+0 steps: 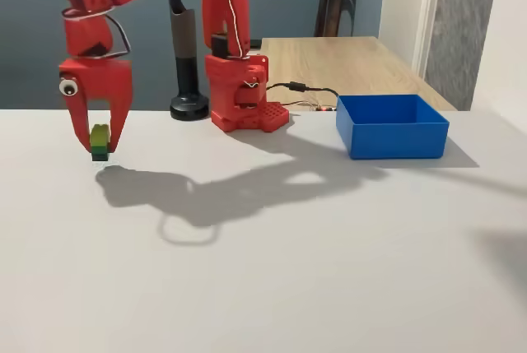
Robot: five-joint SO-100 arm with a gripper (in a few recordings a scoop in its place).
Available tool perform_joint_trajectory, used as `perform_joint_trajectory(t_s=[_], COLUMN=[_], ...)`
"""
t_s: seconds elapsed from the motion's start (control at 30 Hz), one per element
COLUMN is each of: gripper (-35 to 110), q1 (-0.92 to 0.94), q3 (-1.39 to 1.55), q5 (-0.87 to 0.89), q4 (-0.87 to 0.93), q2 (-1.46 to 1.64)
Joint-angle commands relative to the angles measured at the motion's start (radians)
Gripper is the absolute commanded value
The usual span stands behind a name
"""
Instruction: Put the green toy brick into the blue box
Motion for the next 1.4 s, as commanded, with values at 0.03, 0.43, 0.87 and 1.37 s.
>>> perform_joint_trajectory(t_s=[0.03, 0.43, 0.87, 1.37], gripper=[0, 0, 0, 0], q1=[-0.087, -0.468, -1.028, -1.565], q3=[-0.104, -0.138, -0.181, -0.147], q5=[-0.023, -0.213, -0.390, -0.508], q4=[0.028, 0.026, 0.025, 0.084], q2=[0.183, 0.324, 0.321, 0.319])
